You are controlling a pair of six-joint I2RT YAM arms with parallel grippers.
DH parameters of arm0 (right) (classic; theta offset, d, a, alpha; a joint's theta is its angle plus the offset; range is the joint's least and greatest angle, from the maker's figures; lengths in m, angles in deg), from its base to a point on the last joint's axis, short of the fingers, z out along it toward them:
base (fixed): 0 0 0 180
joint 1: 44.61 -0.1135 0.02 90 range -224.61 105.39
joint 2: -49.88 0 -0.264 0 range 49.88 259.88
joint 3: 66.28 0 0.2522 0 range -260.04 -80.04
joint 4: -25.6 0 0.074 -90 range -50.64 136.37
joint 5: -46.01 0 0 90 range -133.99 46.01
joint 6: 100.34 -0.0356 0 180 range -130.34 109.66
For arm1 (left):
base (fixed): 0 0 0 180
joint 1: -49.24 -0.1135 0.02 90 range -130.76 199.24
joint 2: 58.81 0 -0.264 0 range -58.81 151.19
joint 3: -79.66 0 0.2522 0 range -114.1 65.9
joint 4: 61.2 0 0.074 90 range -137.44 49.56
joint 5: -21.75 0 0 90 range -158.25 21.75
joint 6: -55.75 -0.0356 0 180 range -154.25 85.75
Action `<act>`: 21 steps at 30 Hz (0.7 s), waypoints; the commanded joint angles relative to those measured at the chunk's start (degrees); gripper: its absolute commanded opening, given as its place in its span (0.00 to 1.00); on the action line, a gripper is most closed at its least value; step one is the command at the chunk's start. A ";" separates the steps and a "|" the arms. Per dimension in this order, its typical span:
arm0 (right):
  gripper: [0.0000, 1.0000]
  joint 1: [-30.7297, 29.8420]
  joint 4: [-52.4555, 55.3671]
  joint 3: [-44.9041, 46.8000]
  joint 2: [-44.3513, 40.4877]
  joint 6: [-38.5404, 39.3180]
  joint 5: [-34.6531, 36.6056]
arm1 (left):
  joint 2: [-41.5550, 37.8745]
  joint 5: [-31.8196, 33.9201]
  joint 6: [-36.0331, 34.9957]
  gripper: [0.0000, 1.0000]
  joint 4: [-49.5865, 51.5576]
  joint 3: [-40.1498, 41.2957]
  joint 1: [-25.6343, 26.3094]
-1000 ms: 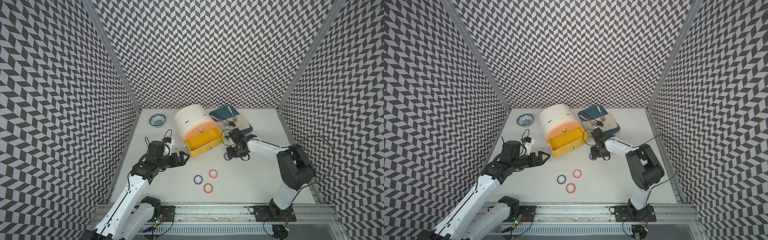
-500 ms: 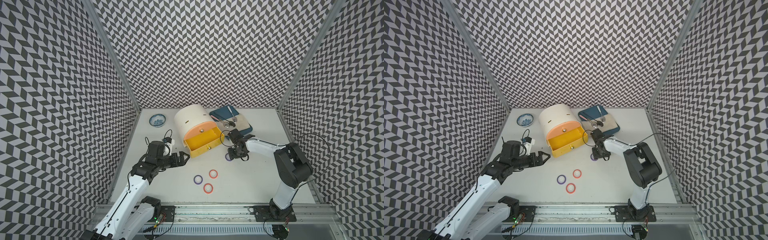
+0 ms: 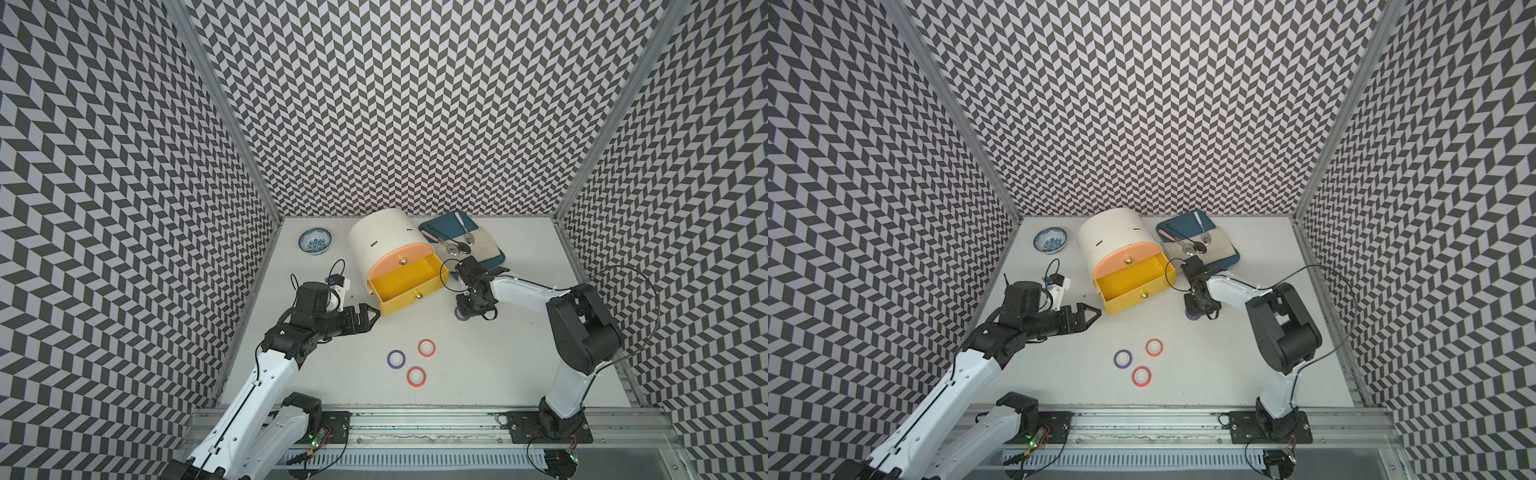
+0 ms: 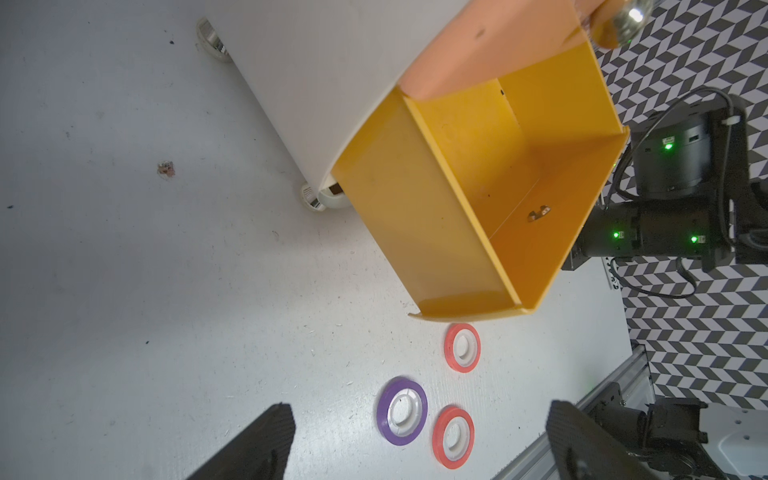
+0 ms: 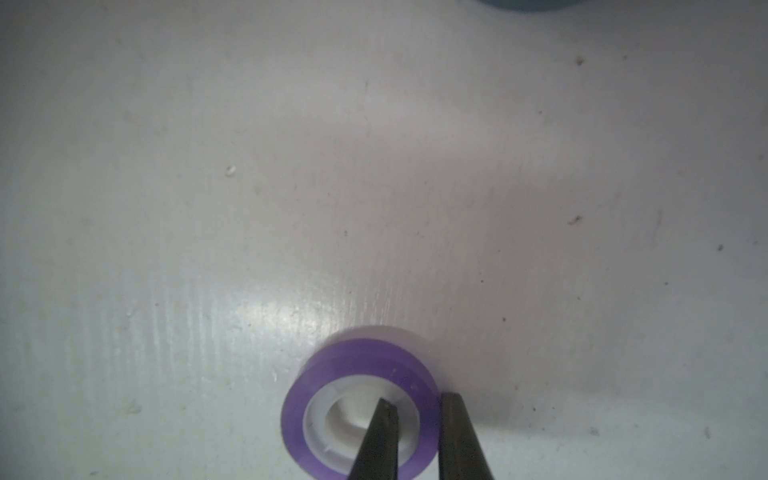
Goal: Place the transparent tape into the drawer according to color
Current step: Pick up the tape at the center of the board.
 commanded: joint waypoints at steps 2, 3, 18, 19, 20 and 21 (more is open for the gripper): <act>0.00 -0.16 2.15 3.65 4.21 0.15 -0.81 | -0.37 -0.74 -0.75 1.00 0.33 0.26 0.31; 0.00 -0.14 2.15 3.42 3.49 0.03 -0.70 | -0.32 -0.74 -0.71 1.00 0.33 0.20 0.31; 0.00 1.58 4.25 -0.17 -8.79 -1.95 -0.36 | -0.33 0.18 -0.33 1.00 0.58 0.10 0.31; 0.00 1.60 4.80 -0.60 -9.62 -2.00 -0.35 | -0.33 0.26 -0.25 1.00 0.48 0.11 0.31; 0.00 1.59 5.31 -0.99 -10.41 -2.00 -0.36 | -0.32 0.36 -0.19 1.00 0.59 0.11 0.31; 0.00 1.62 5.88 -1.47 -11.09 -2.00 -0.36 | -0.28 0.49 -0.21 1.00 0.59 0.17 0.31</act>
